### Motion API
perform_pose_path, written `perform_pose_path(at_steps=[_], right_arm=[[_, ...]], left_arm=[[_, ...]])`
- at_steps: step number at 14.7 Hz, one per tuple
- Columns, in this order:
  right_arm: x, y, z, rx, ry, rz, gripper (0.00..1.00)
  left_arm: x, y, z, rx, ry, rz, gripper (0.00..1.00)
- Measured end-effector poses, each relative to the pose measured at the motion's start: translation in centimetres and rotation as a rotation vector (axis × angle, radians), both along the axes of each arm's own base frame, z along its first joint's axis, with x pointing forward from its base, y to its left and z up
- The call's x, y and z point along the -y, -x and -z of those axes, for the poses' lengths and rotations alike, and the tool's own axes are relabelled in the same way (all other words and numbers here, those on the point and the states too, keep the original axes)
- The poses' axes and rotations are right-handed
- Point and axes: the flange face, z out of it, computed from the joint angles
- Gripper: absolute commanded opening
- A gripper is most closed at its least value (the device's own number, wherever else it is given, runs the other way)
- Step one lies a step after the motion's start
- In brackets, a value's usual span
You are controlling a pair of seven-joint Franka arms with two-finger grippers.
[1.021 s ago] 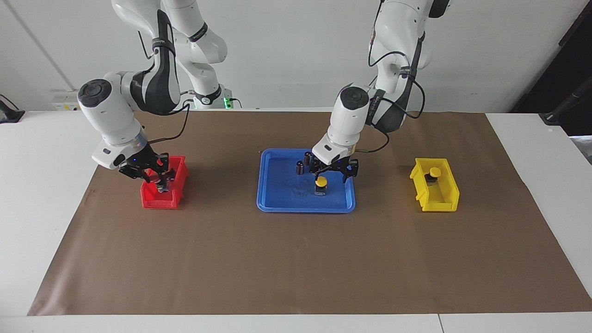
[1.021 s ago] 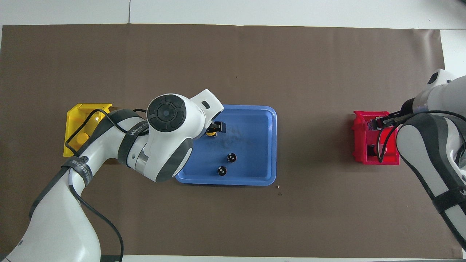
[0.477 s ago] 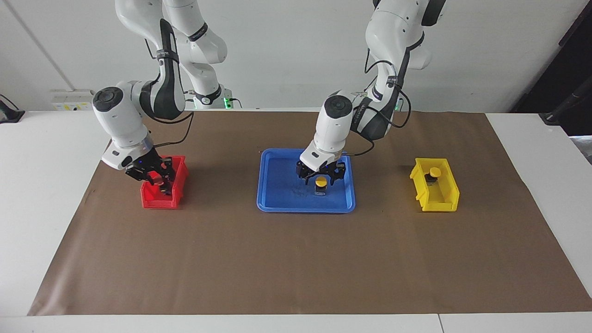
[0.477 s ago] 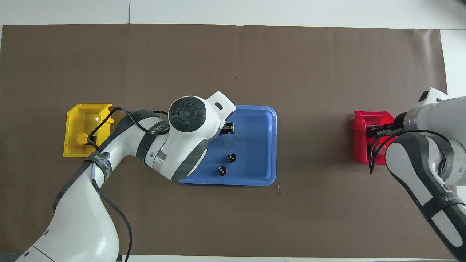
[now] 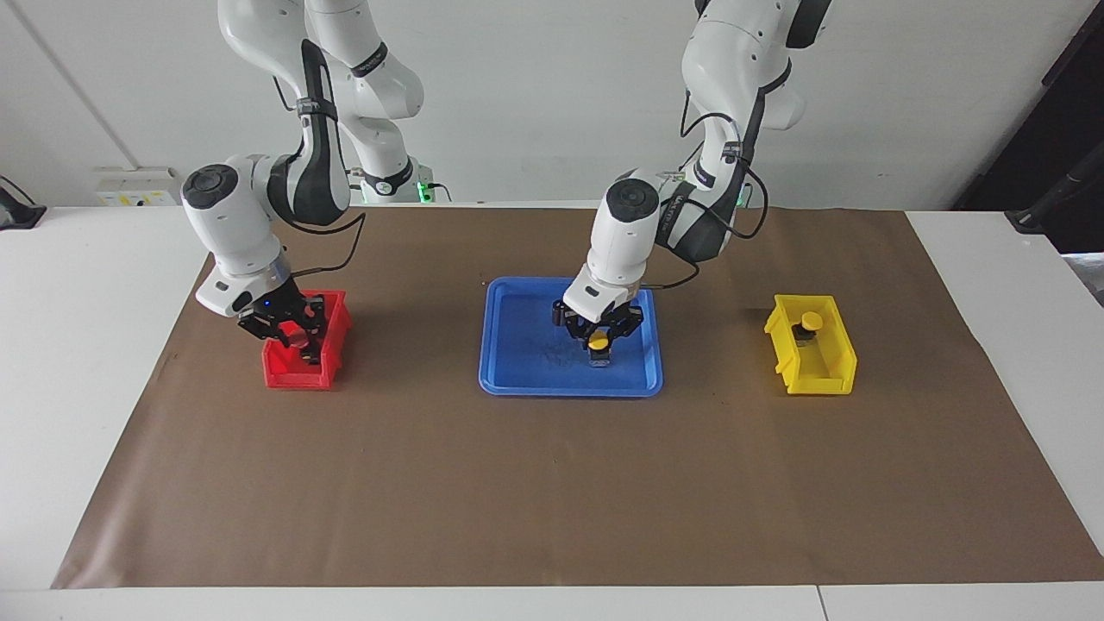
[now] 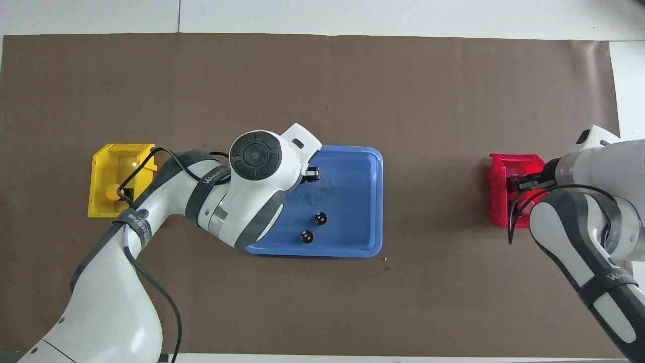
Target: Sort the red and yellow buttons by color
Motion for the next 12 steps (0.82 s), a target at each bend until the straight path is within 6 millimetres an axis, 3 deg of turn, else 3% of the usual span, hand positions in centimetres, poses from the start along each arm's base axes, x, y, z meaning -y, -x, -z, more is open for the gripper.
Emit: perform_pose_path(at_steps=[1, 3, 5, 7, 9, 12], right_arm=[[0.0, -0.4, -0.8, -0.013, -0.001, 0.000, 0.99], [-0.1, -1.9, -3.9, -0.034, -0.003, -0.005, 1.00], [-0.4, -3.3, -7.7, -0.045, -0.004, -0.003, 1.00], [-1.3, -3.9, -11.4, -0.071, -0.007, 0.038, 1.00], [-2.4, -3.9, -15.8, -0.101, -0.008, 0.096, 1.00], [-1.9, -2.6, -22.7, -0.145, -0.007, 0.151, 1.00]], left_arm=[[-0.1, -0.1, 0.0, -0.001, -0.002, -0.003, 0.02], [-0.9, -0.8, -0.8, -0.018, -0.018, -0.018, 0.02], [-3.6, -2.8, -3.2, -0.042, -0.039, -0.024, 0.02], [-8.5, -5.1, -6.4, -0.044, -0.045, -0.021, 0.01], [-14.7, -7.2, -8.7, -0.045, -0.048, 0.003, 0.01], [-24.0, -9.9, -9.3, -0.051, -0.047, 0.065, 0.01]])
